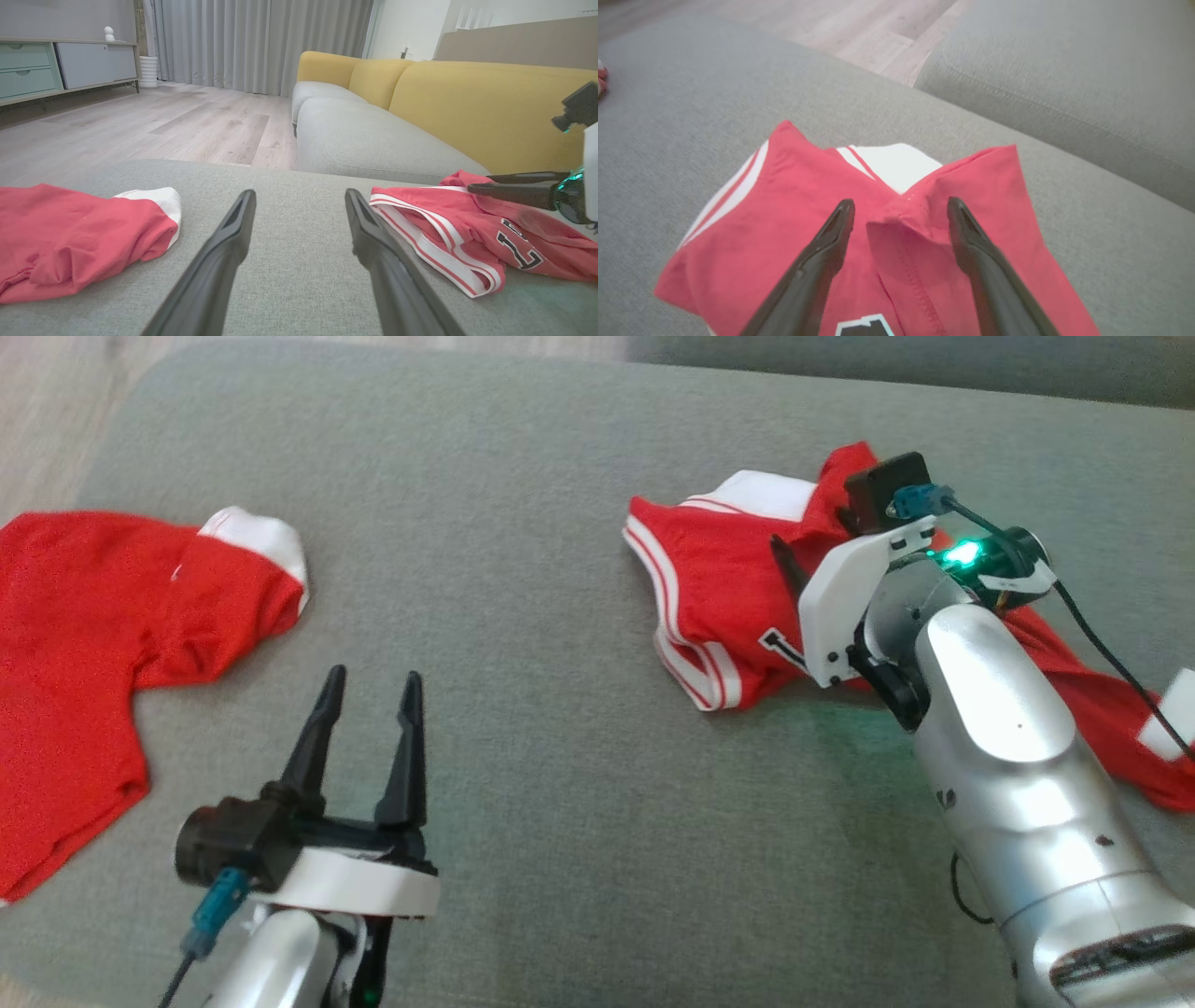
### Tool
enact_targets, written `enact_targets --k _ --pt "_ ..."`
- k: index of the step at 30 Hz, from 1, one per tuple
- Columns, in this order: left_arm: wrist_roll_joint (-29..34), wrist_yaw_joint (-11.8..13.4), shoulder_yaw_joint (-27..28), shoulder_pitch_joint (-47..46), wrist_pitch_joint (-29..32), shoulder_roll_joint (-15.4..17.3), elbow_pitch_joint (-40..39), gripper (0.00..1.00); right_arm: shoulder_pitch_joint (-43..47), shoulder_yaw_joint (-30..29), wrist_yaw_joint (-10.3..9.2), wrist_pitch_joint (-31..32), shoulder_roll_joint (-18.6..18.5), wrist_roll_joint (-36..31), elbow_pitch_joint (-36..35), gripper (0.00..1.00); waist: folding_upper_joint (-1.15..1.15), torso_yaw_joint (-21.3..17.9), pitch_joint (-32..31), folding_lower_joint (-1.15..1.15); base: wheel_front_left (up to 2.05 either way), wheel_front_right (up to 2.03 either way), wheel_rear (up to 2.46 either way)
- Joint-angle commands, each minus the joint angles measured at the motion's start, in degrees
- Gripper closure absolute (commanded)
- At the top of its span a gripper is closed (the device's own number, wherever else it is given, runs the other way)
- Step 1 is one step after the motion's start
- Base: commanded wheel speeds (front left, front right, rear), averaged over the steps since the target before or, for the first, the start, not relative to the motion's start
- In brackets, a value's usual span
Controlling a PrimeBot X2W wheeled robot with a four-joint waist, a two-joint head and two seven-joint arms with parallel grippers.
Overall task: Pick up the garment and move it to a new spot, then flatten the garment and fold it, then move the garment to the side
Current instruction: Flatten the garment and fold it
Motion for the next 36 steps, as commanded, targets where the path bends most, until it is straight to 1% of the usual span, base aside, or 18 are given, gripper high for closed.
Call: enact_targets --k 1,2,3,4,5,6,12,15,18,19,20,24,26,27,31,34,36 --pt "0.8 -0.2 1.5 -2.8 -0.6 0.4 -1.1 0.00 -2.9 0.3 0.44 -0.3 0.6 -1.3 0.3 0.00 0.00 1.2 0.9 -0.01 0.00 0.00 0.00" --pt "0.9 -0.3 1.4 -3.0 -0.6 0.2 -0.9 0.00 -3.5 -0.1 0.44 -0.2 0.6 -2.0 1.8 0.00 0.00 1.4 1.0 -0.01 0.00 0.00 0.00" --pt "0.9 -0.4 1.4 -3.2 -0.6 0.1 -0.7 0.00 -4.0 -0.7 0.44 -0.1 0.6 -2.5 3.2 0.37 0.00 1.5 1.0 -0.01 0.00 0.00 0.00" --pt "0.9 -0.4 1.4 -3.2 -0.6 0.1 -0.7 0.00 -4.0 -0.7 0.44 -0.1 0.6 -2.5 3.2 0.37 0.00 1.5 1.0 -0.01 0.00 0.00 0.00" --pt "1.0 -0.5 1.4 -3.4 -0.6 0.0 -0.4 0.00 -4.4 -1.2 0.44 -0.1 0.6 -3.0 4.3 0.93 0.00 1.6 1.0 -0.01 0.00 0.00 0.00" --pt "1.0 -0.6 1.4 -3.6 -0.6 -0.1 -0.2 0.00 -4.8 -2.0 0.44 -0.5 0.6 -3.4 5.1 1.00 0.00 1.6 1.0 -0.01 0.00 0.00 0.00" --pt "1.2 -0.9 2.1 -3.7 -0.7 -0.2 0.6 0.00 -6.4 -7.6 0.44 -4.1 0.3 -5.0 7.3 1.00 0.00 0.6 0.2 -0.01 0.00 0.00 0.00" --pt "1.3 -1.0 2.3 -3.5 -0.7 -0.2 0.7 0.00 -7.3 -11.9 0.44 -6.0 -1.2 -5.4 7.2 1.00 0.00 0.1 -0.5 -0.01 0.00 0.00 0.00" --pt "1.4 -1.1 2.3 -3.4 -0.8 -0.3 0.5 0.00 -8.5 -17.8 0.44 -8.2 -3.5 -5.8 6.9 1.00 0.00 -0.1 -0.7 -0.01 0.00 0.00 0.00" --pt "1.5 -1.2 2.2 -3.5 -0.8 -0.3 0.5 0.00 -8.8 -19.8 0.44 -9.5 -4.3 -6.2 6.7 0.34 0.00 -0.2 -0.8 -0.01 0.00 0.00 0.00" --pt "1.5 -1.2 2.2 -3.5 -0.8 -0.4 0.6 0.00 -9.0 -22.0 0.44 -10.7 -5.2 -6.7 6.7 0.00 0.00 -0.2 -0.8 -0.01 0.00 0.00 0.00" --pt "1.5 -1.4 2.4 -3.4 -0.8 -0.2 0.7 0.00 -9.3 -28.4 0.44 -14.8 -7.1 -8.7 7.5 0.00 0.00 -0.5 -1.2 -0.01 0.00 0.00 0.00" --pt "1.5 -1.2 2.7 -3.0 -0.8 0.1 0.8 0.00 -9.2 -30.4 0.44 -17.0 -6.9 -8.8 7.7 0.00 0.00 -1.1 -1.6 -0.01 0.00 0.00 0.00" --pt "1.4 -1.0 3.1 -2.5 -0.8 0.4 0.8 0.00 -8.5 -30.7 0.44 -19.6 -6.4 -8.8 7.7 0.00 0.00 -1.8 -2.3 -0.01 0.00 0.00 0.00" --pt "1.1 -0.5 3.9 -1.1 -0.8 0.9 0.4 0.00 -5.1 -29.1 0.44 -25.0 -5.0 -6.5 6.4 0.00 0.00 -3.7 -4.3 -0.01 0.00 0.00 0.00" --pt "0.8 -0.1 4.5 0.5 -0.8 1.1 0.1 0.00 0.3 -26.6 0.44 -28.8 -3.8 -4.1 3.4 0.00 0.00 -5.2 -6.1 -0.01 0.00 0.00 0.00" --pt "0.7 0.4 4.9 1.8 -0.8 1.5 -0.4 0.00 5.4 -24.6 0.44 -30.1 -3.2 -2.7 0.3 0.00 0.00 -6.3 -7.2 -0.01 0.00 0.00 0.00"
